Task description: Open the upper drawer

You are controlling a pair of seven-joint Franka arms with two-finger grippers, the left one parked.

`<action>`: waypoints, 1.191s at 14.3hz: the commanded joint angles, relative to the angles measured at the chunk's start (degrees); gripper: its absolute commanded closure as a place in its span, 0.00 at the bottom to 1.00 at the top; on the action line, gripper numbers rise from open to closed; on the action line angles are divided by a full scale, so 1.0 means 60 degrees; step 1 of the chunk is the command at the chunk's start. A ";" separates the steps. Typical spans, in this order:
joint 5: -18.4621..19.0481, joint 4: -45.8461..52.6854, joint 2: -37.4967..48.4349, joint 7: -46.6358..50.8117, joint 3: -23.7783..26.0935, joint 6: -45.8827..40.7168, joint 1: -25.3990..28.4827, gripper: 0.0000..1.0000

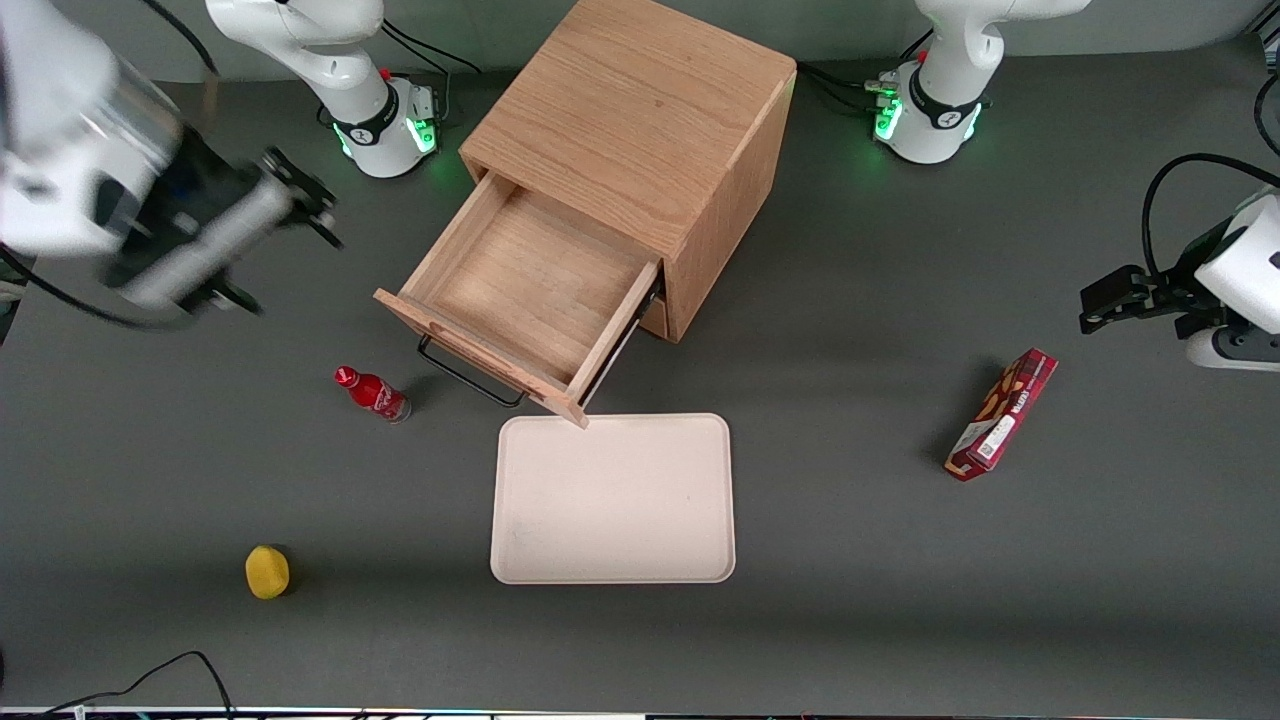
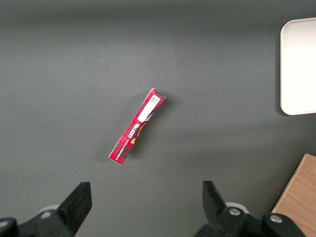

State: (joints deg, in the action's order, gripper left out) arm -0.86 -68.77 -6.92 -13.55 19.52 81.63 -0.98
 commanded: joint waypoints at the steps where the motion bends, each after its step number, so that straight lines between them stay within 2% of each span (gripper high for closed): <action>1: 0.0129 -0.0432 0.0741 0.1596 -0.0964 -0.0505 -0.0070 0.00; 4: 0.0055 -0.0432 0.0815 0.1614 -0.2487 -0.1225 -0.0071 0.00; 6: -0.0003 -0.0781 0.0917 0.1643 -0.3075 -0.1973 -0.0056 0.00; 7: -0.0148 -0.1364 0.1208 0.1832 -0.3106 -0.1743 -0.0042 0.00; 9: -0.0237 -0.3308 0.2260 0.3291 -0.2990 -0.0473 0.0002 0.00; 12: -0.0281 -0.5977 0.3844 0.3679 -0.2712 0.1229 0.0032 0.00; 14: -0.0267 -0.6103 0.3922 0.3608 -0.2711 0.1220 0.0032 0.00; 17: -0.0223 -0.5212 0.3396 0.3738 -0.2711 0.1175 0.0017 0.00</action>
State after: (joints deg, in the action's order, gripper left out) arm -1.71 -102.36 14.93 7.42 3.45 87.81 -0.79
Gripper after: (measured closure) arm 0.000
